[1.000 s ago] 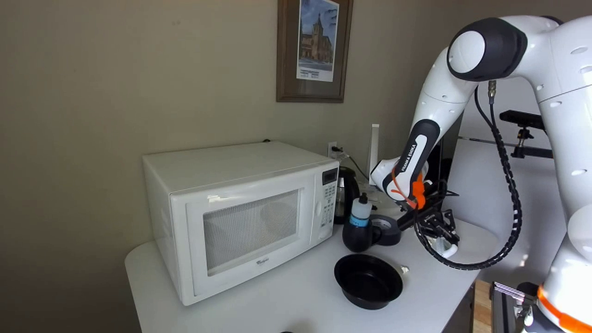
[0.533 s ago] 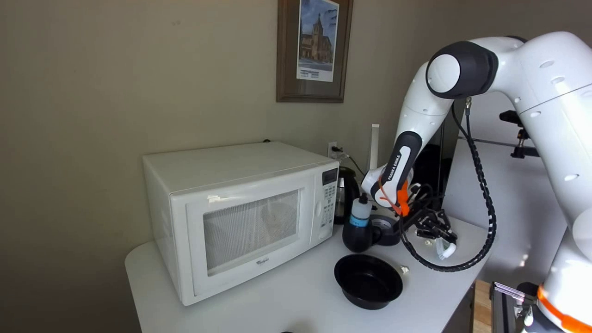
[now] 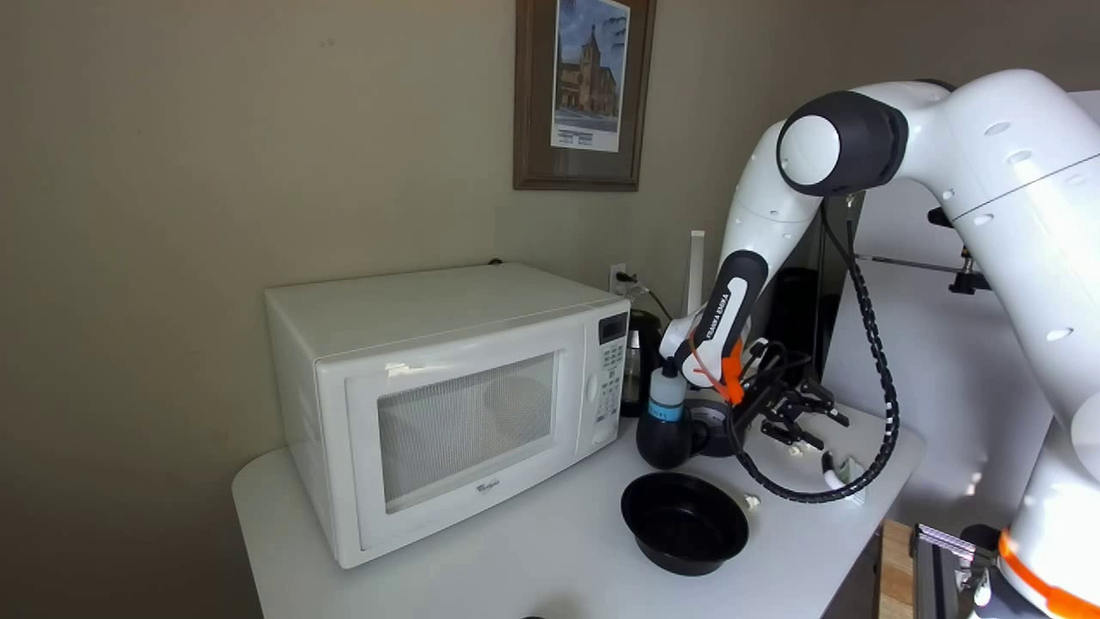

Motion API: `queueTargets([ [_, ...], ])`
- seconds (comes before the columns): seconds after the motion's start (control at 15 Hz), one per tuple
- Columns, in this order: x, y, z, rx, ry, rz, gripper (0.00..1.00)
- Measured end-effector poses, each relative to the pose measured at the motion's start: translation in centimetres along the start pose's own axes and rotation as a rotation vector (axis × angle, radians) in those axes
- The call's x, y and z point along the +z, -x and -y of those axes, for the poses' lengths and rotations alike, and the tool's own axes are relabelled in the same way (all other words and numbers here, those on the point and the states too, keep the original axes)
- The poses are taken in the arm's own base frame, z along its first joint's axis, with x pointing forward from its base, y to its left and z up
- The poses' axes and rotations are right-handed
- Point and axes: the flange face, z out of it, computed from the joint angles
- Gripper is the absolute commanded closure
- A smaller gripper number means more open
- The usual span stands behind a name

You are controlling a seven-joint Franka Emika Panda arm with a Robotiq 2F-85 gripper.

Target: Remove the brush from on top of the microwave and put it on the table

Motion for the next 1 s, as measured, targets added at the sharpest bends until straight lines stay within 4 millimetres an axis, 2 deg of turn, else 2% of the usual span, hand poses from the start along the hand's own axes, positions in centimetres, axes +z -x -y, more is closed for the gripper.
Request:
queueTargets([
  [0.27,-1.8,-0.7,-0.5,0.018,-0.067,-0.018,0.00],
  [0.47,-4.6,-1.2,-2.3,0.037,-0.184,-0.044,0.00],
  [0.67,-6.6,-0.6,-4.4,-0.008,-0.290,-0.078,0.00],
  [1.0,-7.1,1.0,-7.5,-0.162,-0.486,-0.134,0.00],
])
